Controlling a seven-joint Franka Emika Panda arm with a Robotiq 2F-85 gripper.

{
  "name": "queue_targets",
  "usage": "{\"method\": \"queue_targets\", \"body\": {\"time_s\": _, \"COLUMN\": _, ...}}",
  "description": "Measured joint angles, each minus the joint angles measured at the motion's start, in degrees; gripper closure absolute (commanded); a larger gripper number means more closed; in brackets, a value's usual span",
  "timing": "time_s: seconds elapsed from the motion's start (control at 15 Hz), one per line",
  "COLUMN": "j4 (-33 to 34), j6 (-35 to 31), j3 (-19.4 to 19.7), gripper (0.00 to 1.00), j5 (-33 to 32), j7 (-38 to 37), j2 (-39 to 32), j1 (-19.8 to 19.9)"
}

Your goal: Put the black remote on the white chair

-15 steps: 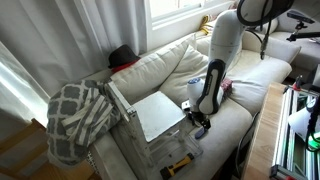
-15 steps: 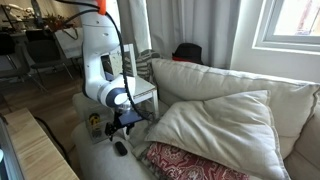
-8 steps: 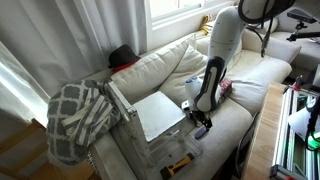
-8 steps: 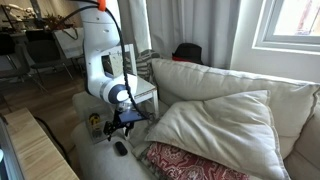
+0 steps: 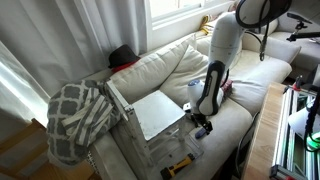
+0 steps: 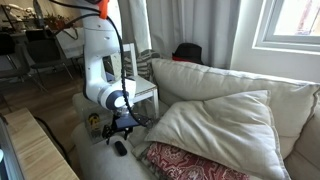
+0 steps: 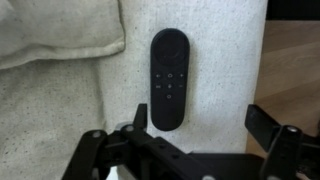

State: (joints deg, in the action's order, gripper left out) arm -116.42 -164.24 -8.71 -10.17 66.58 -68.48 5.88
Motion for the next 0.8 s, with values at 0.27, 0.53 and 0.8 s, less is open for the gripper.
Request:
{"method": "queue_targets", "body": {"time_s": 0.27, "j4": 1.3, "j6": -0.4, "j3": -0.2, "gripper": 0.00, "j5": -0.1, "j7": -1.0, "j2": -3.4, "j1": -0.2}}
{"method": "queue_targets", "body": {"time_s": 0.53, "j4": 4.8, "j6": -3.2, "j3": 0.4, "gripper": 0.00, "j5": -0.1, "j7": -3.4, "j2": -7.4, "j1": -1.7}}
{"method": "queue_targets", "body": {"time_s": 0.8, "j4": 6.4, "j6": -8.0, "j3": 2.4, "gripper": 0.00, "j5": -0.8, "j7": -6.4, "j2": -9.3, "j1": -3.9}}
